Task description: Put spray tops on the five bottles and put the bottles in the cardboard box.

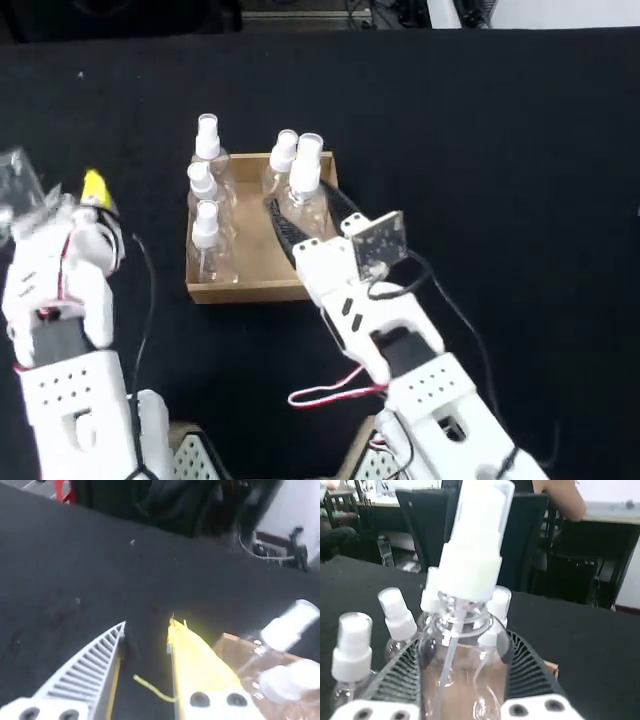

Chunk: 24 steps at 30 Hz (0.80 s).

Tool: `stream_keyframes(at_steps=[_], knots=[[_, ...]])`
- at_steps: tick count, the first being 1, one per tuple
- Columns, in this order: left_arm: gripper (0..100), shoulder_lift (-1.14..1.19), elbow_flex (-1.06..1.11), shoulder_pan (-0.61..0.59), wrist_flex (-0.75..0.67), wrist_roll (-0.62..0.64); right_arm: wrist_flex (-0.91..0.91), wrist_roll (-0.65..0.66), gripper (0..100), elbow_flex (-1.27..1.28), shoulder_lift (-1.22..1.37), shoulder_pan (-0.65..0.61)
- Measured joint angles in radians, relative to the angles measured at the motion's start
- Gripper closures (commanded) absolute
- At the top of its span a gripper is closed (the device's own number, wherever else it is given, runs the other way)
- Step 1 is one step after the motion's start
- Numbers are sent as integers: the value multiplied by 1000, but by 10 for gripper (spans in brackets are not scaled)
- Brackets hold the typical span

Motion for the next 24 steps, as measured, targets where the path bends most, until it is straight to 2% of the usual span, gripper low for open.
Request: stream_keyframes(at_steps=[3, 7, 18, 24], knots=[[884, -91, 164, -48, -97, 28, -58, -3, 983, 0, 103, 0], [884, -170, 292, -81, -150, 34, -124, -3, 987, 0, 187, 0], [884, -204, 400, -83, -169, 203, -393, -3, 988, 35, 341, 0], [884, -204, 512, -83, -324, 209, -537, -3, 988, 64, 430, 0]])
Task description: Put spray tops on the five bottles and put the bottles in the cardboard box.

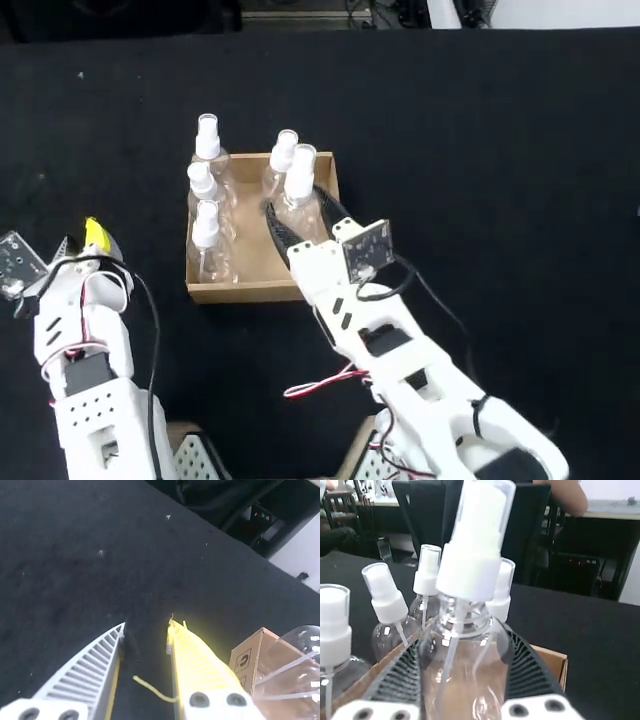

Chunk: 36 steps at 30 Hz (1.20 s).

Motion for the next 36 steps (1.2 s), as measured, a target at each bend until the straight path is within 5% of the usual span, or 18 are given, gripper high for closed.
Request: stream_keyframes(at_steps=[20, 36], knots=[[884, 0, 23, -2, -55, 6, -552, 0, 988, -77, 646, 0], [884, -3, 23, -2, -55, 6, -597, 0, 983, -107, 763, 0]])
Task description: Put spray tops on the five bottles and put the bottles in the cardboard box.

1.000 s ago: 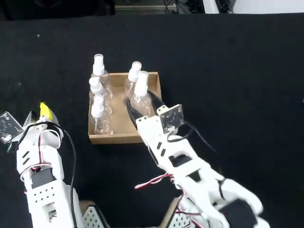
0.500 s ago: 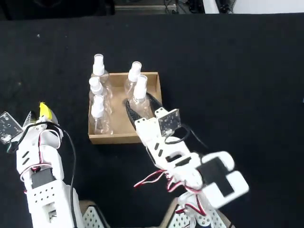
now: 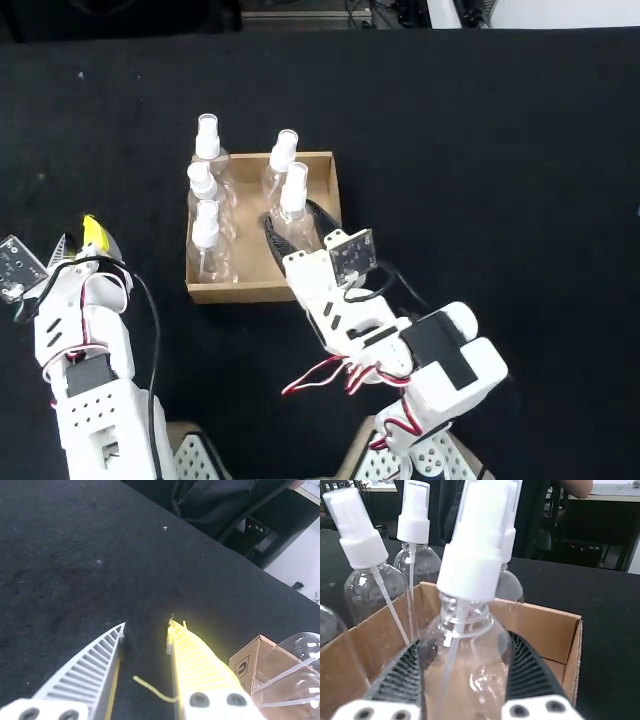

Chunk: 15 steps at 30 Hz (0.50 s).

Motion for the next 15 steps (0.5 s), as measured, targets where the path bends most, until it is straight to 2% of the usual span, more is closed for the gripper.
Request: stream_keyframes(at_steps=[15], knots=[[884, 0, 0, -5, 0, 0, -6, 0, 982, 0, 8, 0]])
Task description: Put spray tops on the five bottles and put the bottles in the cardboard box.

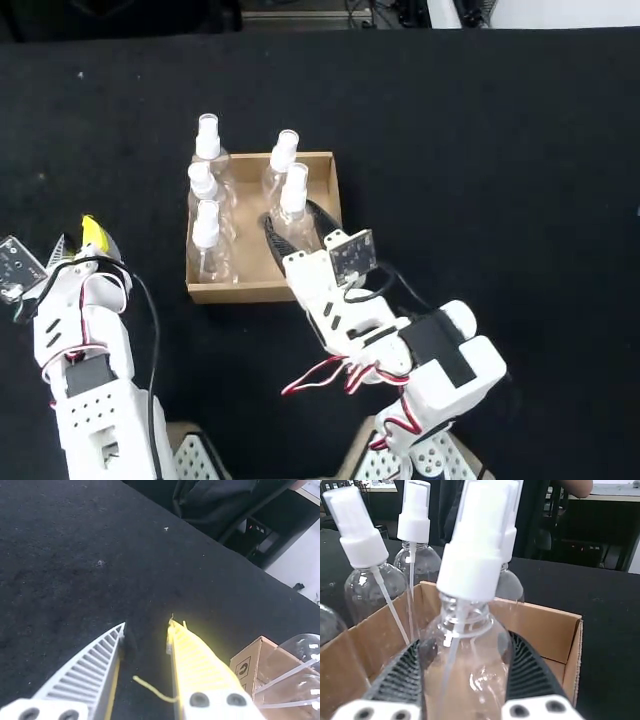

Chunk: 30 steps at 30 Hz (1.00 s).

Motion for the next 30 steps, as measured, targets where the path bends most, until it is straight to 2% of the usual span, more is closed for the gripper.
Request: stream_keyframes(at_steps=[15, 21, 30], knots=[[884, 0, 0, 0, 0, 0, 0, 0, 979, 0, 0, 0], [884, 0, 0, 0, 0, 0, 0, 0, 818, 0, 0, -2], [884, 0, 0, 0, 0, 0, 0, 0, 807, 0, 0, -2]])
